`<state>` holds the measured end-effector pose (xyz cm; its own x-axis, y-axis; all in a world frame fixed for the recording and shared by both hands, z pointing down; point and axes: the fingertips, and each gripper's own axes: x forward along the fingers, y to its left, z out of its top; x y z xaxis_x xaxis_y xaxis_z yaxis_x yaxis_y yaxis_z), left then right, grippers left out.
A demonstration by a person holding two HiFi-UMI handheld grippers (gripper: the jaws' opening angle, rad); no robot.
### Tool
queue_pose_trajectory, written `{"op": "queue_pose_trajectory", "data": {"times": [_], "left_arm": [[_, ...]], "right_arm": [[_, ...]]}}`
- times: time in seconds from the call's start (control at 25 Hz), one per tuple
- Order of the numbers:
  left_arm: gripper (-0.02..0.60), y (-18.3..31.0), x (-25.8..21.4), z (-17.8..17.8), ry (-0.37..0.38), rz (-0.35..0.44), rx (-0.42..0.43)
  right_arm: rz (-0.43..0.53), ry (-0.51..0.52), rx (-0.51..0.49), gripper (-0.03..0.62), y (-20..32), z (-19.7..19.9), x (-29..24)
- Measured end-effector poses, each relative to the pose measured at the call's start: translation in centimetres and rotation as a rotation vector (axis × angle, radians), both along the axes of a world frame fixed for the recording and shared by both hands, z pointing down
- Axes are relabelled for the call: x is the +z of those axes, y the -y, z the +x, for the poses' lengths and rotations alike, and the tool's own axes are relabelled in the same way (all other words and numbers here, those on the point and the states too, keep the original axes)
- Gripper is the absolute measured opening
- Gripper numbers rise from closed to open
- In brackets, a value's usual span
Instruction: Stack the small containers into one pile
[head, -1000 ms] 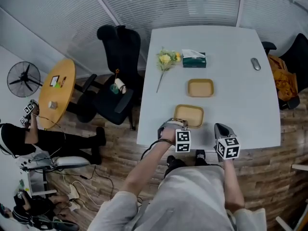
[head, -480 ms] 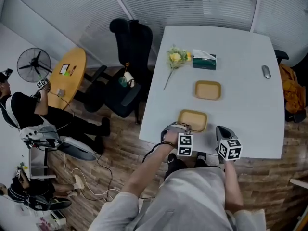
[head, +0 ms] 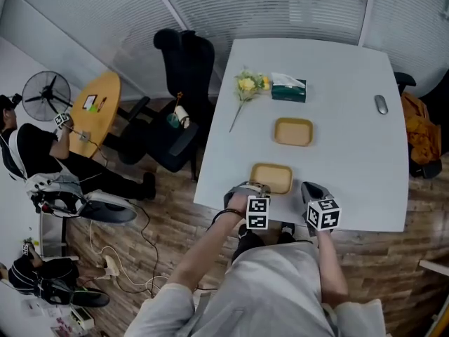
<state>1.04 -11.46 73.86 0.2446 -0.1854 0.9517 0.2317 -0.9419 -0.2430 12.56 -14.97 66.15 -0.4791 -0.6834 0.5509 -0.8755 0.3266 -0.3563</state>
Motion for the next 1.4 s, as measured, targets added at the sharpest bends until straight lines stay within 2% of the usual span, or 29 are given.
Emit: {"op": "queue_pose_trajectory", "data": {"times": [0.2, 0.36, 0.56, 0.72, 0.88, 1.24, 1.4], "left_arm": [[0.064, 0.8, -0.3, 0.2, -0.01, 0.021, -0.018], [0.064, 0.9, -1.1, 0.7, -0.077, -0.01, -0.054], [0.063, 2.5, -2.9, 1.8, -0.133, -0.002, -0.074], [0.063, 2.8, -4.4, 2.7, -0.171, -0.05, -0.076], [0.063, 4.5, -4.9, 3.0, -0.168, -0.019, -0.086], [0.063, 10.0, -5.9, 4.3, -0.156, 0.045, -0.142], [0.063, 11.9, -6.0, 4.6, -0.149, 0.058, -0.144]], "right_arm": [[-0.001, 0.007, 0.002, 0.0, 0.6, 0.7, 0.2], [-0.012, 0.015, -0.009, 0.0, 0.3, 0.6, 0.5], [-0.006, 0.01, -0.022, 0.0, 0.6, 0.7, 0.3], [0.004, 0.013, -0.014, 0.0, 1.0, 1.4, 0.0], [0.001, 0.02, 0.008, 0.0, 1.2, 2.2, 0.2], [0.0, 0.009, -0.026, 0.0, 0.6, 2.8, 0.6], [-0.013, 0.015, -0.009, 0.0, 0.1, 3.6, 1.5]]}}
